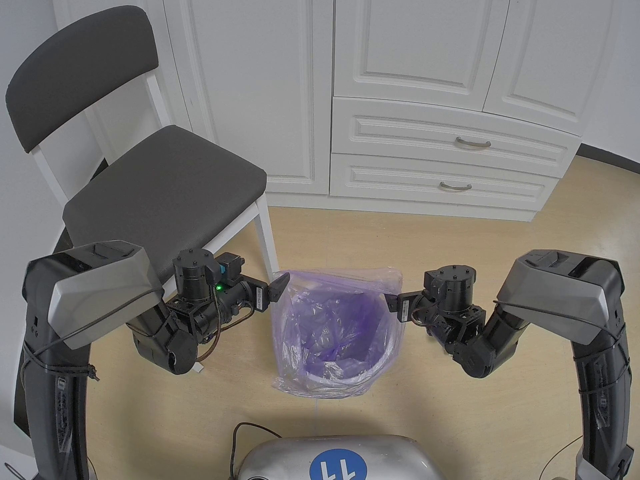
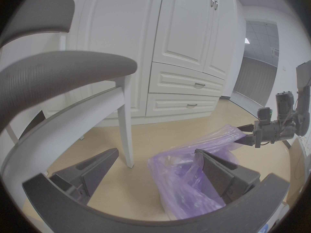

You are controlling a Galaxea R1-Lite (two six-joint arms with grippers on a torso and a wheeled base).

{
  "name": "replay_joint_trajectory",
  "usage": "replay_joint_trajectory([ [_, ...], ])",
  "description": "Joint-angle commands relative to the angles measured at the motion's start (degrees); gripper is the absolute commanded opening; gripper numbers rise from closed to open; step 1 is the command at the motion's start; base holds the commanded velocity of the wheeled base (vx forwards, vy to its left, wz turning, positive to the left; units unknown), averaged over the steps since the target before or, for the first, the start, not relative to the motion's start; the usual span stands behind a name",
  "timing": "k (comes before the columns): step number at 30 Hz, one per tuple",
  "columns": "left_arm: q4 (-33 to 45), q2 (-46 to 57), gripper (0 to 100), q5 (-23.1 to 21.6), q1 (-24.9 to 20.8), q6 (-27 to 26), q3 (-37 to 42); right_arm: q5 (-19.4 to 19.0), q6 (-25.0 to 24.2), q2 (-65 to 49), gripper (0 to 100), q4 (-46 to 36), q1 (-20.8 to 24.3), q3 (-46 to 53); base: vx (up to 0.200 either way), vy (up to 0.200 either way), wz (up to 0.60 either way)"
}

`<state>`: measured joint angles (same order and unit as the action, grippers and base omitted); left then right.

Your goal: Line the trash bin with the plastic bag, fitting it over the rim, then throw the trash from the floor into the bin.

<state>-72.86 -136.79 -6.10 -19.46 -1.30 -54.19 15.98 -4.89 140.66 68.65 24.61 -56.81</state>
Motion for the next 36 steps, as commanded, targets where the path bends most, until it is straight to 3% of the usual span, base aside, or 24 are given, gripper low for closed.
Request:
replay_joint_trajectory([
  [1,9.2,8.0,100,0.3,-1.2,0.6,1.6,-0.7,-10.6,-6.3,100,-14.6,1.6,-3.9,0.0,0.0,0.0],
  [7,20.9,9.8,100,1.1,-3.0,0.7,1.2,-3.0,-27.0,-3.1,100,-35.1,3.0,-16.8,0.0,0.0,0.0],
  [13,27.7,7.2,100,4.1,-4.8,0.8,-2.1,-2.9,-33.9,0.1,100,-40.2,2.3,-23.8,0.0,0.0,0.0],
  [19,27.2,5.0,100,7.6,-4.0,1.8,-4.6,-2.2,-33.1,-0.1,100,-39.3,1.8,-22.9,0.0,0.0,0.0],
  [23,27.0,5.0,100,7.7,-3.7,3.3,-5.7,1.2,-30.4,-0.6,100,-37.2,1.7,-21.1,0.0,0.0,0.0],
  [31,27.0,0.6,100,8.6,-3.0,3.9,-9.1,1.8,-21.2,3.0,100,-16.4,-0.3,-16.7,0.0,0.0,0.0],
  [36,27.1,-4.7,100,12.0,-1.9,5.3,-14.6,1.8,-20.9,7.0,100,-13.4,-0.4,-18.0,0.0,0.0,0.0],
])
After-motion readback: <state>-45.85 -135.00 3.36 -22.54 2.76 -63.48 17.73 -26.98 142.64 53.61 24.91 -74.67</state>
